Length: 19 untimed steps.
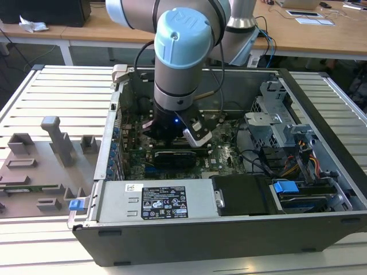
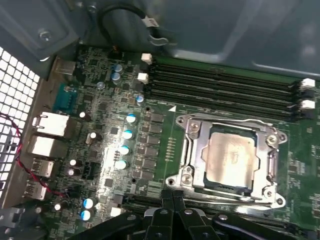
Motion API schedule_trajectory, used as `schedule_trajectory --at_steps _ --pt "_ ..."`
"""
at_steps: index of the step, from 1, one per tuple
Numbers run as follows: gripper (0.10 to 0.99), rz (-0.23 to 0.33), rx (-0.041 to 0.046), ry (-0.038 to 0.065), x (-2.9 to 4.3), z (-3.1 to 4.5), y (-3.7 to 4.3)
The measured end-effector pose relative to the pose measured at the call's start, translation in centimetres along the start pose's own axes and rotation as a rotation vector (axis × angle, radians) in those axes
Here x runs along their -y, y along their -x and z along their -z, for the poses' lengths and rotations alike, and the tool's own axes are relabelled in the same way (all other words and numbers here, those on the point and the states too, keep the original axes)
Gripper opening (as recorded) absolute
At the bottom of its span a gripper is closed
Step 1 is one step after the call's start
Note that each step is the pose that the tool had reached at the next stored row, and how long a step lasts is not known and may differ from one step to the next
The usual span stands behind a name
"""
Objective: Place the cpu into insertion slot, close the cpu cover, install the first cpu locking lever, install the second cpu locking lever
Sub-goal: 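Install the second cpu locking lever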
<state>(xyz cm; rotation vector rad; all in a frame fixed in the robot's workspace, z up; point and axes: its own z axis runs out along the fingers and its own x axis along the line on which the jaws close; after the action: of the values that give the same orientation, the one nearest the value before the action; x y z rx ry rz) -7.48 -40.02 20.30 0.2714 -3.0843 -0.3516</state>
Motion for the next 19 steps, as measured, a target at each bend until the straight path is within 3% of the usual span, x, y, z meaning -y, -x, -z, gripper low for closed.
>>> schedule_trajectory --at_steps 5,10,19 --pt "0.106 0.007 -0.0016 0.001 -0.24 -0.30 -0.09" --pt "0.106 0.015 -0.0023 0.009 -1.19 -1.07 0.10" --pt "0.106 0.017 -0.0005 0.012 -0.84 -0.92 -0.10"
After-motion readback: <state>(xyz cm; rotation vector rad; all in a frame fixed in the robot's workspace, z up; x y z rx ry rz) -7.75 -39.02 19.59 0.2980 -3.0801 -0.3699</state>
